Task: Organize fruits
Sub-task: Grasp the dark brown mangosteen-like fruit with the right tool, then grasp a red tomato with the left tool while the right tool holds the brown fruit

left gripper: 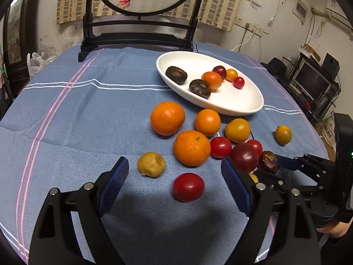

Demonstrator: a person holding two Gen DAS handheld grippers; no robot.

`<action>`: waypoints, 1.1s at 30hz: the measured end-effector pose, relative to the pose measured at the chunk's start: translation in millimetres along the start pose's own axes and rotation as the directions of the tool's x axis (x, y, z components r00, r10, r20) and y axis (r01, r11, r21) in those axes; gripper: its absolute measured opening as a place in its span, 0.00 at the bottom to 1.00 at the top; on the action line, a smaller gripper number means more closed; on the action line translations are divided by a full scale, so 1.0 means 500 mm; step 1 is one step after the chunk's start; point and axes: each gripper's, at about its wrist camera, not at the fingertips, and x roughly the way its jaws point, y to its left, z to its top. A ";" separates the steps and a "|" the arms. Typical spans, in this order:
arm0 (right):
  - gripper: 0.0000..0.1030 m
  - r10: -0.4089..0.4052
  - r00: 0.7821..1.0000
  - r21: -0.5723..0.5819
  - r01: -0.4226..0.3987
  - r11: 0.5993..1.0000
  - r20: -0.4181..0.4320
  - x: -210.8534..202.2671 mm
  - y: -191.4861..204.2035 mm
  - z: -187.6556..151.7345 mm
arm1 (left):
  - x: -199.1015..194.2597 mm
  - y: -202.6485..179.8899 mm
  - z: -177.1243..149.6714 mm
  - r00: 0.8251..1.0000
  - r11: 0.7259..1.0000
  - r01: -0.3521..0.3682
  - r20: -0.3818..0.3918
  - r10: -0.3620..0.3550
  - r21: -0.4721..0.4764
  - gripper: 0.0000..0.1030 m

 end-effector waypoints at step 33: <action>0.40 0.125 0.990 0.046 -0.127 0.991 0.059 -0.040 -0.020 -0.010 | 0.057 -0.078 -0.015 0.985 0.980 -0.082 -0.133 0.107 0.182 0.31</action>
